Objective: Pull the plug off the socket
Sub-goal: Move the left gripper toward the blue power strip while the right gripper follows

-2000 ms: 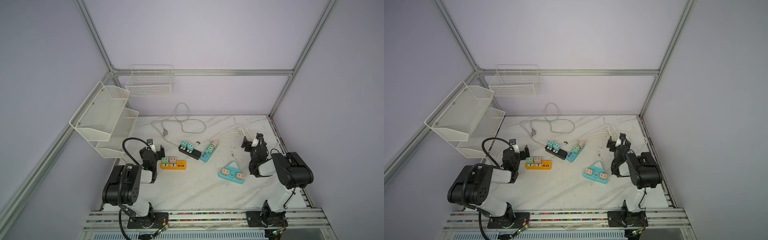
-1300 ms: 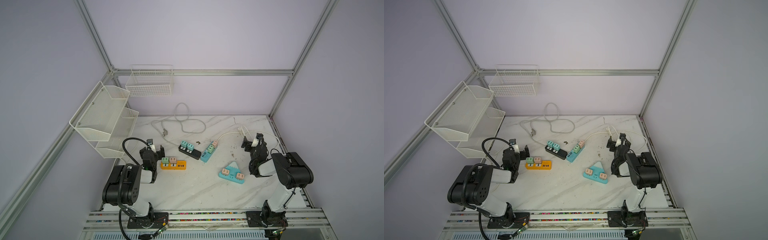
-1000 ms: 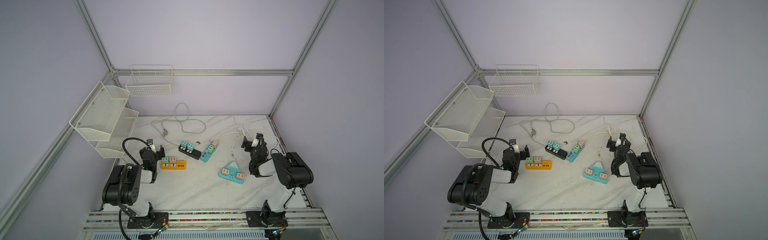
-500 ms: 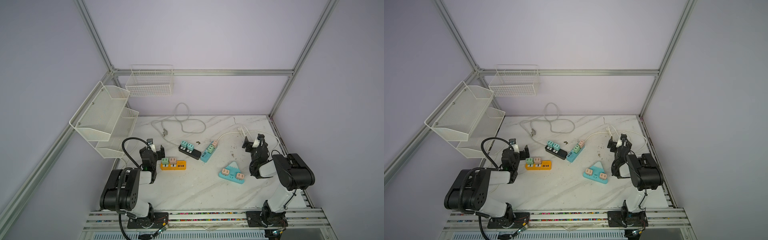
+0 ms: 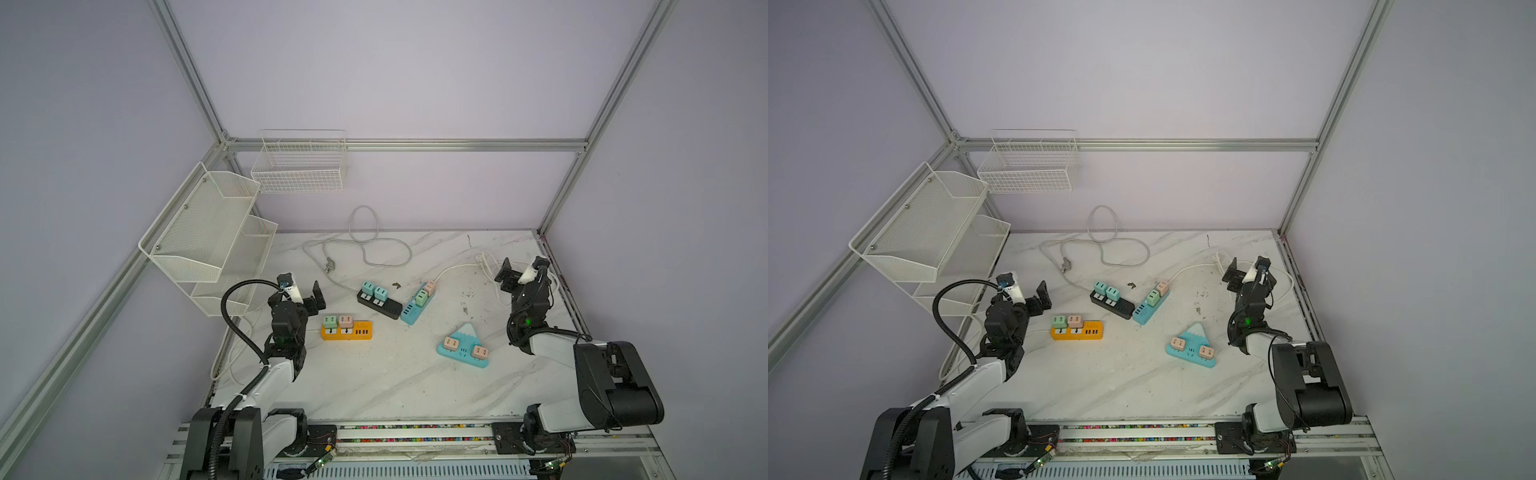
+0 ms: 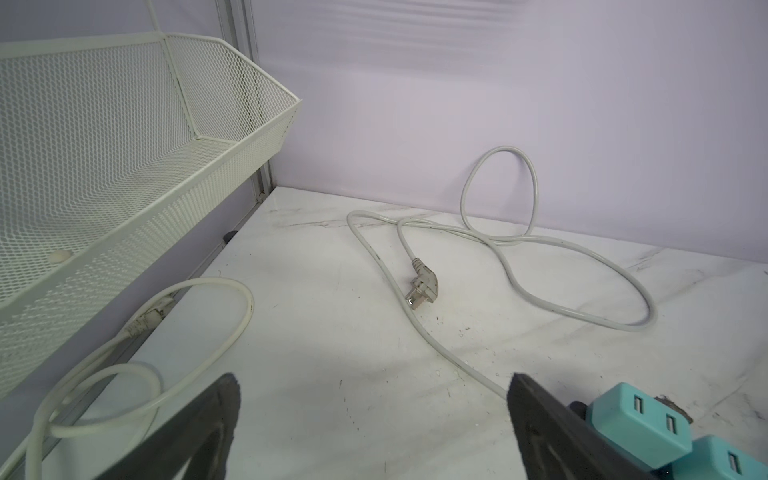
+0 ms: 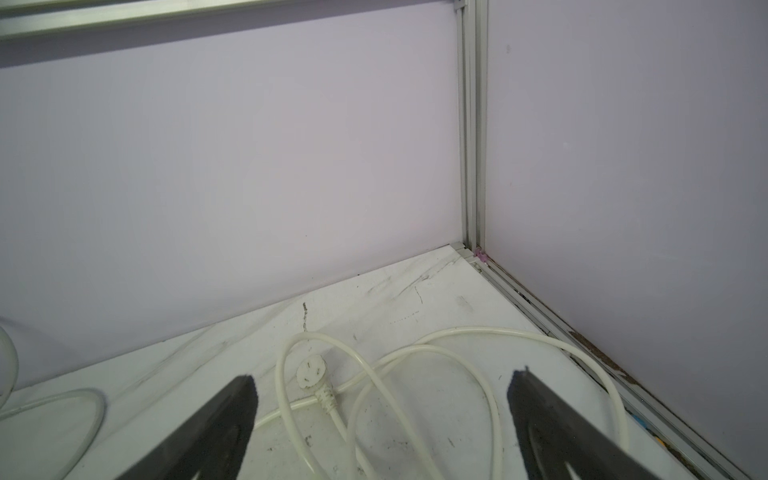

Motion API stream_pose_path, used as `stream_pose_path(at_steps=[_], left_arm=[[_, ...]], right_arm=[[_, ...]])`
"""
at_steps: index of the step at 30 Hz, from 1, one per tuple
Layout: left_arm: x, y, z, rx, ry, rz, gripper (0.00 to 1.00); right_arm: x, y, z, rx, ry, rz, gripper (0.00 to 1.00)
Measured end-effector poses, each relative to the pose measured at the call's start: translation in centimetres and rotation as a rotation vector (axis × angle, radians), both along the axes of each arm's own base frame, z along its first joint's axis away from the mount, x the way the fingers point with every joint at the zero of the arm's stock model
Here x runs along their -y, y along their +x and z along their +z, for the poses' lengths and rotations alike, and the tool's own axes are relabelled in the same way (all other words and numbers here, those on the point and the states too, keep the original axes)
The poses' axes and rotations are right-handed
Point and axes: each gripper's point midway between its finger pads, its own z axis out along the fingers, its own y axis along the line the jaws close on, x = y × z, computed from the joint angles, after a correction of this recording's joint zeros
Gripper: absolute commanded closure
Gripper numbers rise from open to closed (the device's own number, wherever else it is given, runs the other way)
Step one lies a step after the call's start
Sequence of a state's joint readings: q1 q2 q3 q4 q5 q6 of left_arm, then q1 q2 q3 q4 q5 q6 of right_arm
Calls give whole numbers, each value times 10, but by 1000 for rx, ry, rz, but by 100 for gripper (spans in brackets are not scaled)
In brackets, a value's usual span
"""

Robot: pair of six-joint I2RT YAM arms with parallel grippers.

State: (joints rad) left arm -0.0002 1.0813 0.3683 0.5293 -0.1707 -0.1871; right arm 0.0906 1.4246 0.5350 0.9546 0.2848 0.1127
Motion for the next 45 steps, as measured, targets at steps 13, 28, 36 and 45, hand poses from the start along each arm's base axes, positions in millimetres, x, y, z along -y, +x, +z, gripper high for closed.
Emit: stream_pose_path(at_steps=[13,28,36,45], left_arm=[[8,-7,-10,-11,-326,26,0],[53,-4,-12,-144,-522,-147,0],[132,-24,-17,-257,-546,-404,0],[222,-40,-22,-398,-494,-629,7]], right_arm=[[-21,8,3,-89,237,102,2],[-63,10,-9,-262,382,274,2],[-110,-6,-10,-363,407,380,2],[-151,-37,-9,-439,449,479,2]])
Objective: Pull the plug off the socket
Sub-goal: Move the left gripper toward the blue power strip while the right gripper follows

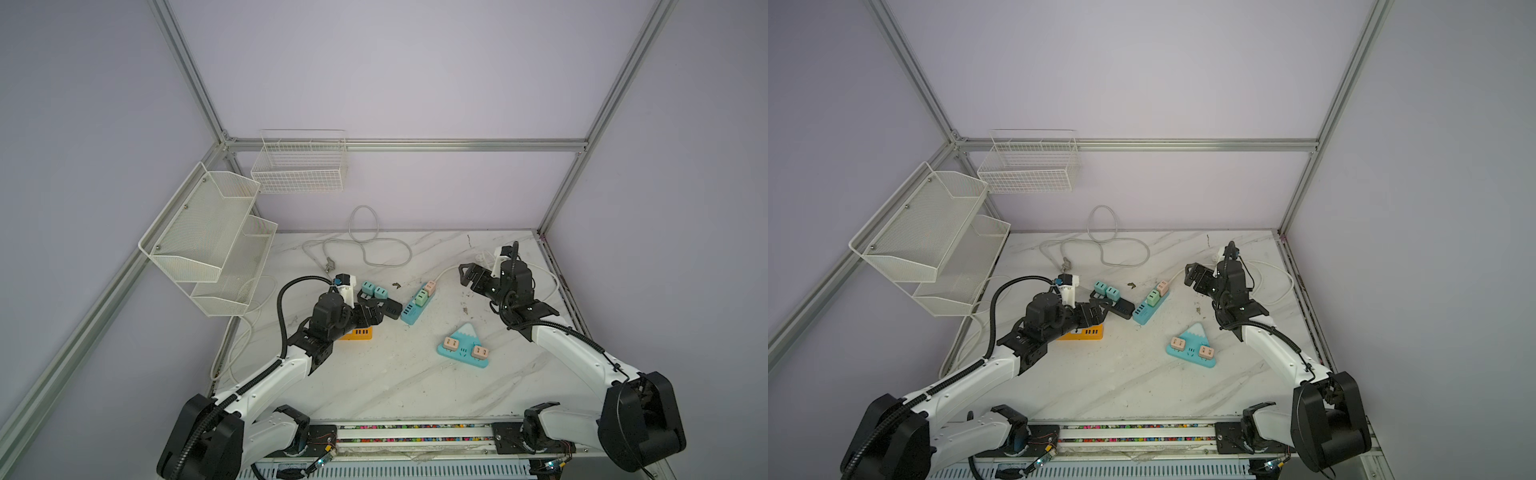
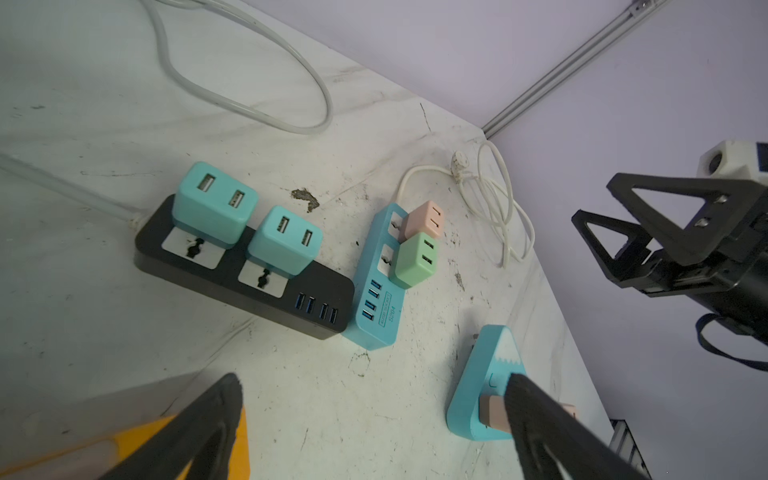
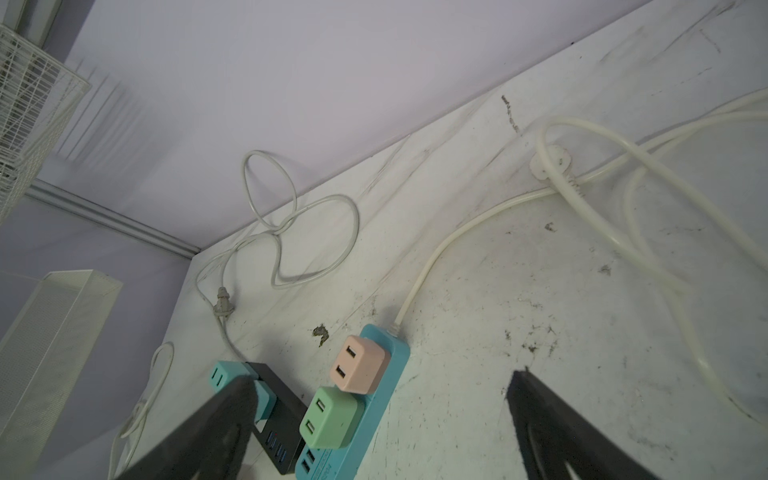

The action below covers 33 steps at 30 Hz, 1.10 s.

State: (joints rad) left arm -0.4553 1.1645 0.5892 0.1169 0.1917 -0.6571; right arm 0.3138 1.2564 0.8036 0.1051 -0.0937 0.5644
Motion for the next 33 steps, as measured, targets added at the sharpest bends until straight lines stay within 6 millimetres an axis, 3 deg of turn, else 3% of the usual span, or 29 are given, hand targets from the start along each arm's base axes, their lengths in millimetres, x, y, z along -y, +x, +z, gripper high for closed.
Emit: stream_pose_path(at_steps=[5,12,16,22,33], left_arm=[[25,3,-24,-80,61,-75,18],[60,13,-44,-116,147,-183,31],[74,18,-57,-106,221,-234,34],[90,24,-77,-85,317,-312,34],[97,37,-96,-31,425,-353,32]], right_arm=[[-22,-12,-7,-37,34,58,2],[-49,-21,-24,-94,62,145,2],[-51,-20,-34,-122,52,149,2],[-51,-20,-34,-118,53,149,2],[-50,-18,-31,-104,45,146,2]])
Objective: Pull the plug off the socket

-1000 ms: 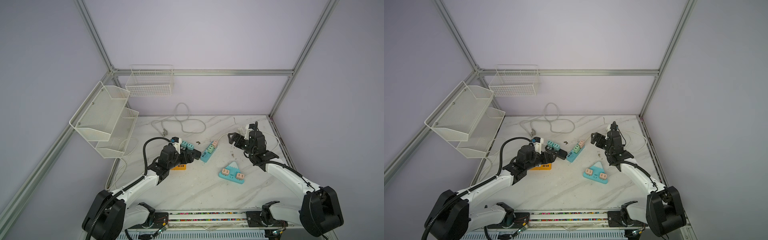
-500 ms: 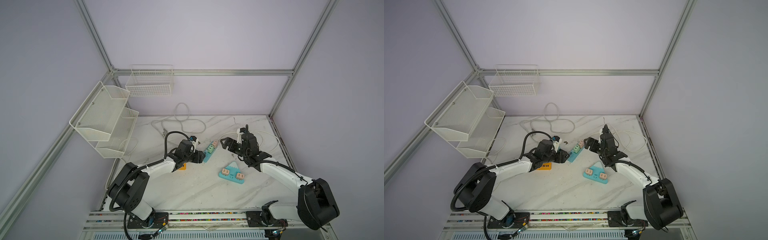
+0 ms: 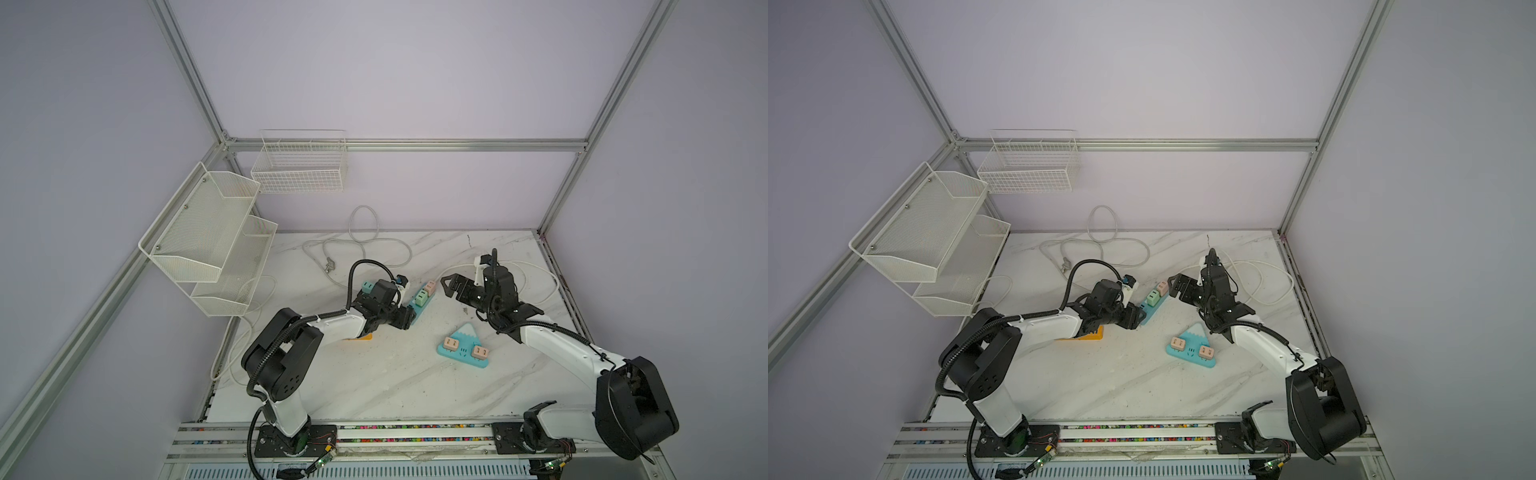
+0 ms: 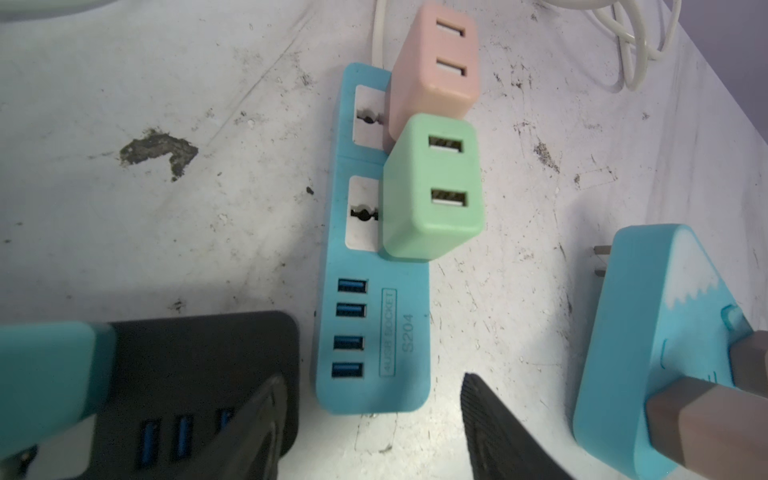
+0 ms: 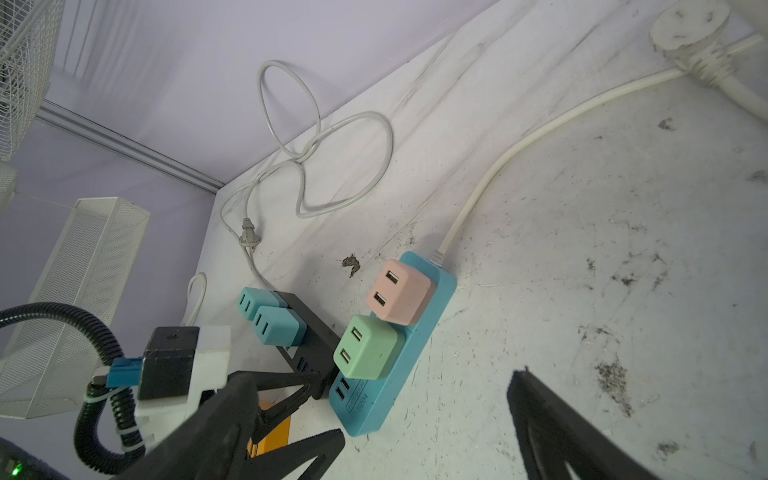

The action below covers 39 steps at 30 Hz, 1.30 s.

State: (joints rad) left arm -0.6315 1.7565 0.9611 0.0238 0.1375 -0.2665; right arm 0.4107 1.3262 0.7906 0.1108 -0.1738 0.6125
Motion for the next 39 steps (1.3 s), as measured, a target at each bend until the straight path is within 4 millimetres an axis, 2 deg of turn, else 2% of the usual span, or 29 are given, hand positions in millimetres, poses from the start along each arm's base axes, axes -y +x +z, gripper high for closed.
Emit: stream_pose_path(at_steps=[6,15,28,39], left_arm=[[3,3,0,23,11,-7,31],[15,-7,-1,35,27,-30,28],[11,-3,0,40,33,50,23],[22,-12,0,18,11,70,20]], right_arm=[[2,1,1,9,-13,-4,2],[4,3,1,16,-26,-19,2],[8,4,4,27,-35,-38,2],[12,4,4,28,-49,-54,2]])
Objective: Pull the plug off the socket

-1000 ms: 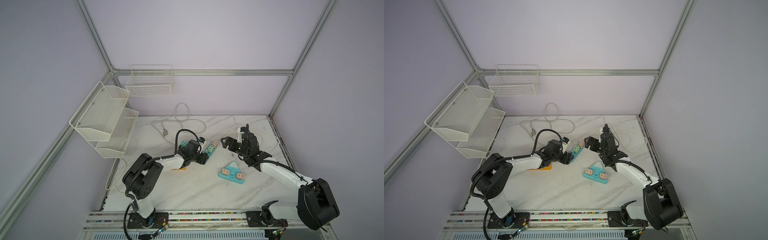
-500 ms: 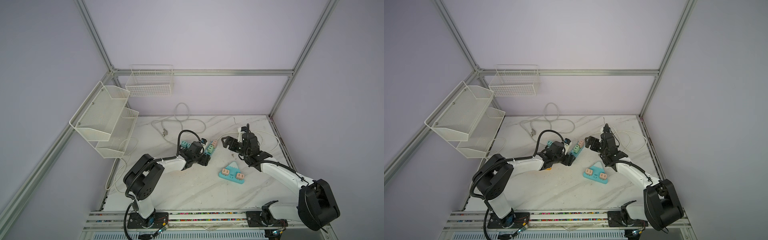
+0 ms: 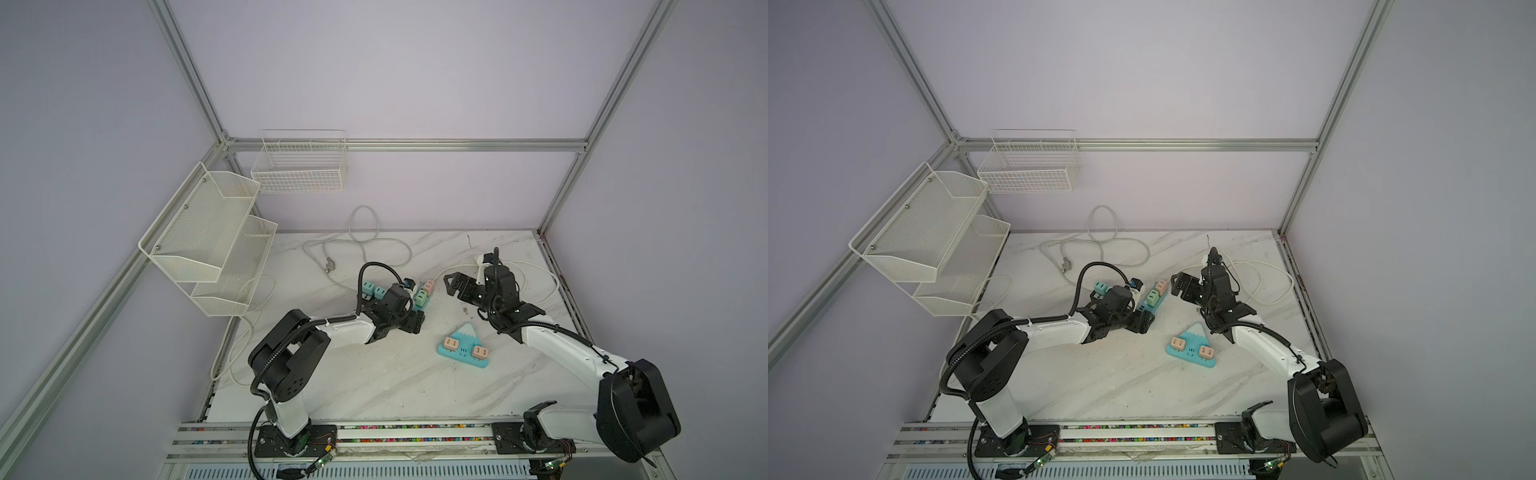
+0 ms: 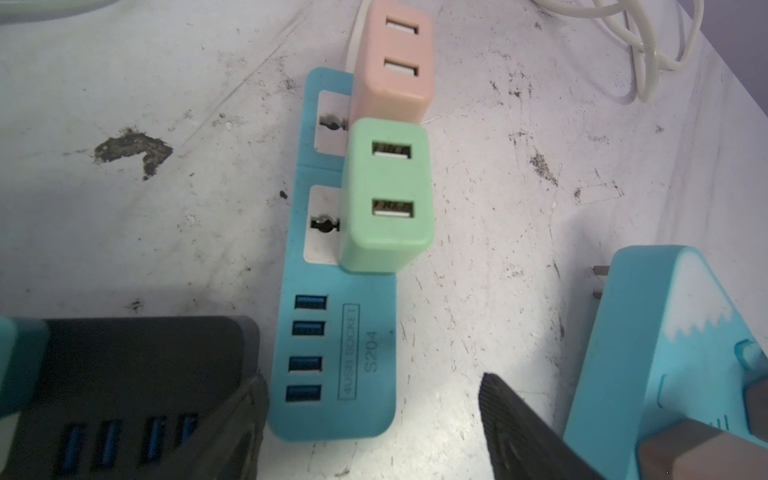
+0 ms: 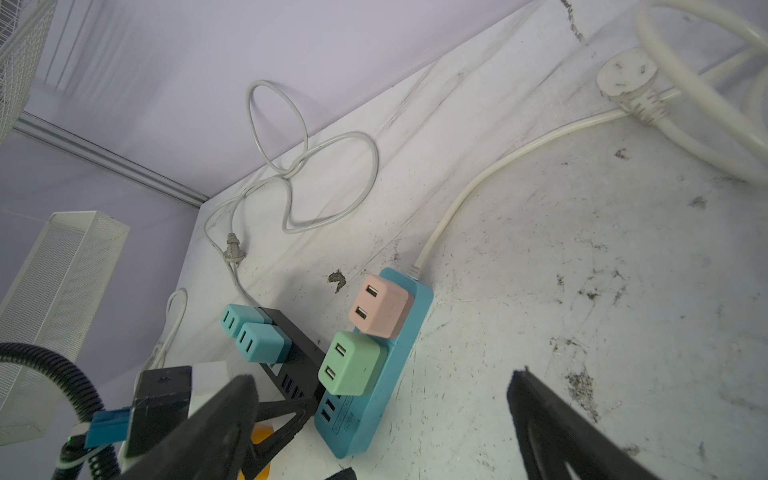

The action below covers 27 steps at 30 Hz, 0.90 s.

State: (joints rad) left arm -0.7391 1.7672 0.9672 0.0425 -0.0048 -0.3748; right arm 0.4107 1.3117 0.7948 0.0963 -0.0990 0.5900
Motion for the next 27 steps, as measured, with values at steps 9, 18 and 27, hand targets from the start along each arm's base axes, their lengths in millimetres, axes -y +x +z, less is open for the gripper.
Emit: stream_pose_path(at_steps=[9,18,27], left_arm=[[16,-13,2,-17,-32,-20,19],[8,-15,31,33,-108,42,18],[0,-22,13,-17,-103,81,18]], right_arm=[[2,0,0,0,-6,-8,3],[1,2,7,11,-14,-3,2],[1,3,8,14,-20,-2,3]])
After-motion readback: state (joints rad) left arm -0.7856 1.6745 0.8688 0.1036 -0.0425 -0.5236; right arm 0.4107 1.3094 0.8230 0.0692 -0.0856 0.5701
